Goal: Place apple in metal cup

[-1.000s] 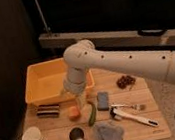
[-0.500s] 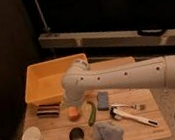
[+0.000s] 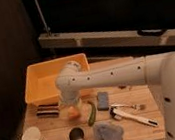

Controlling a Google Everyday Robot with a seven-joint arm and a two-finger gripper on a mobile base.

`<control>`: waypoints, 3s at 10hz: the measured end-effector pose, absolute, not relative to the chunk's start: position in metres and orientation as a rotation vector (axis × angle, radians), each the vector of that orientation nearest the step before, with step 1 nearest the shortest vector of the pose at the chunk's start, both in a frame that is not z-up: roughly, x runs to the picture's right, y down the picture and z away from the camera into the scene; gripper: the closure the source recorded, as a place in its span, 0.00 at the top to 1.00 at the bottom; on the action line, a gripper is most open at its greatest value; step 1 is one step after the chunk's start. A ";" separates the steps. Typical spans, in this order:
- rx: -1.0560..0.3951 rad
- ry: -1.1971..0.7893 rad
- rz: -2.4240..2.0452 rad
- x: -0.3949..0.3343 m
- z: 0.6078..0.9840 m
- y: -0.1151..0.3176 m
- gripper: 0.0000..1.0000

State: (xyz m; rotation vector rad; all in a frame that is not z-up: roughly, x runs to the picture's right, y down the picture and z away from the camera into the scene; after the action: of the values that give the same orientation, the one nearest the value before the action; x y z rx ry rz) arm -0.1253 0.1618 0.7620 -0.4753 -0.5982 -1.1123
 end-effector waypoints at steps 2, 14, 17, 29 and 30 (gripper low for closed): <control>-0.506 -0.624 -1.135 -0.132 0.780 0.177 0.66; -0.593 -0.731 -1.091 -0.120 0.823 0.192 0.17; -0.574 -0.762 -1.055 -0.115 0.787 0.149 0.00; -0.710 -0.976 -0.915 -0.106 0.600 0.239 0.00; -0.709 -0.982 -0.913 -0.111 0.601 0.245 0.00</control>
State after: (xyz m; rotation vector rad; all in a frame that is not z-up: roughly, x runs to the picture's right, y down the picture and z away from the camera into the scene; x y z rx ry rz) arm -0.1110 0.2455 0.6009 -0.7087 -0.9816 -0.9130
